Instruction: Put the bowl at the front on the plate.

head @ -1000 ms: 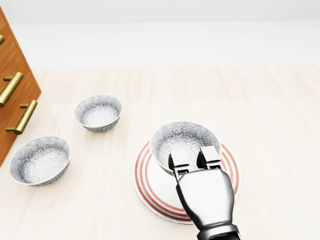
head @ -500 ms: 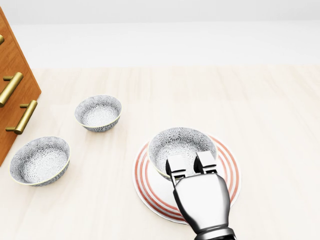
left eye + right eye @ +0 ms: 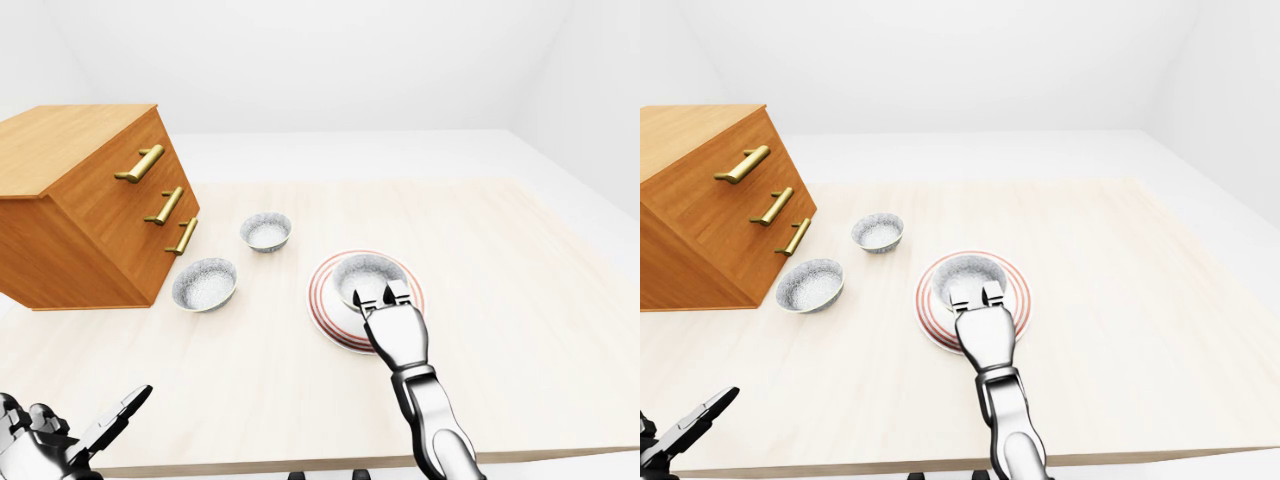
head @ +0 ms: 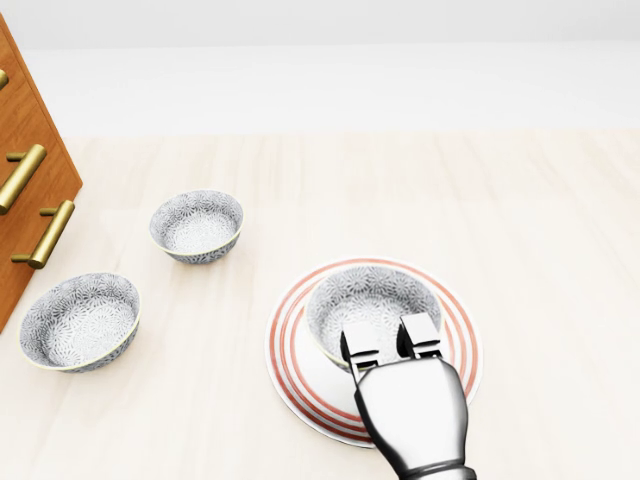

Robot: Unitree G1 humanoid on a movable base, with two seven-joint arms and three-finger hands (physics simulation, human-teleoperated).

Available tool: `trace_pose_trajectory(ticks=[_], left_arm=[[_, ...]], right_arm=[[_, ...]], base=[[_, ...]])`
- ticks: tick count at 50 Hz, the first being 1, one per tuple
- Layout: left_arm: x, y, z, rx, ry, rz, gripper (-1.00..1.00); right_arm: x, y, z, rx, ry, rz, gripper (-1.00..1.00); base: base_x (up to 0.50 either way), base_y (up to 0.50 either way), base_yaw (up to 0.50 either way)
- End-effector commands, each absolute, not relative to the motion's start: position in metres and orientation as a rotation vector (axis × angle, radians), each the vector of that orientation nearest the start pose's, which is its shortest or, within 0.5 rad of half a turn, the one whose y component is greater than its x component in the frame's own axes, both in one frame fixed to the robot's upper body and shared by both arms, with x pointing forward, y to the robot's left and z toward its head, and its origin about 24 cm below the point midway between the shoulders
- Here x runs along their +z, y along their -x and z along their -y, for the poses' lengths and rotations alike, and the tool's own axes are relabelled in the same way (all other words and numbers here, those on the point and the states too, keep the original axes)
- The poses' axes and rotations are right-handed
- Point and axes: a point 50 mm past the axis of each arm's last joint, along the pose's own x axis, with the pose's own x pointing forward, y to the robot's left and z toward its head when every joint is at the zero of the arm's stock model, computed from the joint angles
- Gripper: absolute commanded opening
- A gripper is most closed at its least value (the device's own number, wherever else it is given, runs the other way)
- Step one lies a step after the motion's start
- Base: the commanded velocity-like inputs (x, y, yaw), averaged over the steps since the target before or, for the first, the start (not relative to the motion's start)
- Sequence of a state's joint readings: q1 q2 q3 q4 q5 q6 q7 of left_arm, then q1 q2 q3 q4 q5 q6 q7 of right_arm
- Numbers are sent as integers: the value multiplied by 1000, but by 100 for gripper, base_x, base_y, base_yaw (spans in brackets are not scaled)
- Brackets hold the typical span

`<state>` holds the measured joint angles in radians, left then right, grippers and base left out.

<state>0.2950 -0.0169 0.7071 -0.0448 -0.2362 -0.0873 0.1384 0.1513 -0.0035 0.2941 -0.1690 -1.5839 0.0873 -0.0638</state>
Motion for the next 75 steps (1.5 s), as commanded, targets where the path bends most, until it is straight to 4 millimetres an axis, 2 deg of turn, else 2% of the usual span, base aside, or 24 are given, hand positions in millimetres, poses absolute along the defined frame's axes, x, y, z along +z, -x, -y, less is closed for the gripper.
trace_pose_trajectory(ticks=[1, 22, 23, 25, 29, 48, 62, 66, 68, 71, 75], left_arm=[[14, -110, -325, 947, 82, -66, 100], [17, -109, -325, 947, 77, -52, 100], [18, -109, -325, 947, 76, -49, 100], [18, -109, -325, 947, 77, -50, 100], [22, -107, -326, 948, 72, -34, 100], [16, -109, -325, 946, 81, -56, 100], [20, -109, -326, 947, 76, -41, 100], [14, -111, -326, 946, 85, -65, 100], [18, -109, -326, 947, 79, -49, 100], [21, -108, -326, 948, 75, -35, 100], [16, -109, -326, 947, 82, -54, 100]], right_arm=[[55, -223, 96, 34, 1499, 210, -100], [46, -224, 97, 39, 1478, 191, -100], [47, -224, 97, 39, 1477, 192, -84], [47, -224, 97, 38, 1473, 191, 100], [46, -225, 97, 36, 1473, 191, 100], [47, -223, 99, 35, 1471, 187, 100], [66, -213, 94, 25, 1508, 235, 100], [91, -211, 92, -8, 1572, 275, 100], [119, -209, 89, -49, 1646, 290, 100], [147, -210, 92, -124, 1717, 262, 100], [190, -209, 99, -252, 1753, 245, 100]], base=[[0, 0, 0], [0, 0, 0], [0, 0, 0], [0, 0, 0], [0, 0, 0], [0, 0, 0], [0, 0, 0], [0, 0, 0], [0, 0, 0], [0, 0, 0], [0, 0, 0]])
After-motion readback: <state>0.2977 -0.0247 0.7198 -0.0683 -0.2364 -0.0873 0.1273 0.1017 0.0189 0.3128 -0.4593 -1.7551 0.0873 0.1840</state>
